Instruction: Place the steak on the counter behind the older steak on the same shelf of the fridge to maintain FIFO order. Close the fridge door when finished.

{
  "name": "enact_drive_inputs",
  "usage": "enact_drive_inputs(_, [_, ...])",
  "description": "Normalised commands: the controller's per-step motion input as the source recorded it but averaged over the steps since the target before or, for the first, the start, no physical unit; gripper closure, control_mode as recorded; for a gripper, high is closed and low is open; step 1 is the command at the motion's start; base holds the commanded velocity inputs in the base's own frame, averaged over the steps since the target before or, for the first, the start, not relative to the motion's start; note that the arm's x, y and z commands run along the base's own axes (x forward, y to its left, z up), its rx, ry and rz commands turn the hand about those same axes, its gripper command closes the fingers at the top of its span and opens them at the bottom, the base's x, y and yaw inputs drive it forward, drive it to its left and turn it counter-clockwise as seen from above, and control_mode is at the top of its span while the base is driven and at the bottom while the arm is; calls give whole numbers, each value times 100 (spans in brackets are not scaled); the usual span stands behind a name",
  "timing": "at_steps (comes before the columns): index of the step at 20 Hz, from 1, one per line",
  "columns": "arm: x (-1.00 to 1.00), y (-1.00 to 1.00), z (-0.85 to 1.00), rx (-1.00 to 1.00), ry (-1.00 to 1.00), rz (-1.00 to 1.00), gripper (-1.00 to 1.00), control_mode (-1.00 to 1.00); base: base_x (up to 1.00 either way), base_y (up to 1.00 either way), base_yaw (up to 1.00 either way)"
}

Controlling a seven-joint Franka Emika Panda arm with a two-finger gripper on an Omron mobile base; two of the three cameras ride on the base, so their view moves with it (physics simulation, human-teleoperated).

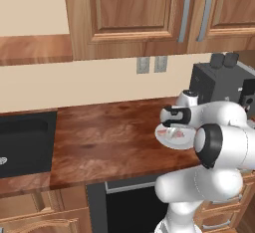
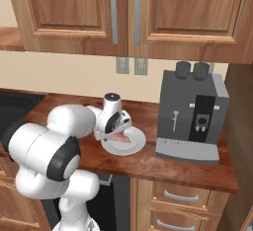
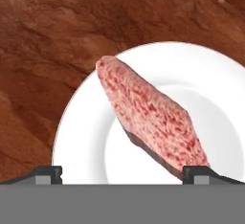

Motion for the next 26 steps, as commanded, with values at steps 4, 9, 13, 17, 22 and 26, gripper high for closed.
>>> enact_drive_inputs(4, [29, 0, -10, 0, 1, 0, -100, -100, 0, 0, 0])
enact_drive_inputs(9, [25, 0, -25, 0, 0, 3, -100, -100, 0, 0, 0])
enact_drive_inputs(13, [21, 0, -39, 0, 0, 4, -100, -100, 0, 0, 0])
enact_drive_inputs(17, [2, 0, -43, -1, 0, 5, -100, -100, 0, 0, 0])
enact_drive_inputs(22, [0, 1, -59, -5, 1, 7, -100, -100, 0, 0, 0])
enact_drive_inputs(26, [-14, 0, -31, -3, 0, 9, 100, -100, 0, 0, 0])
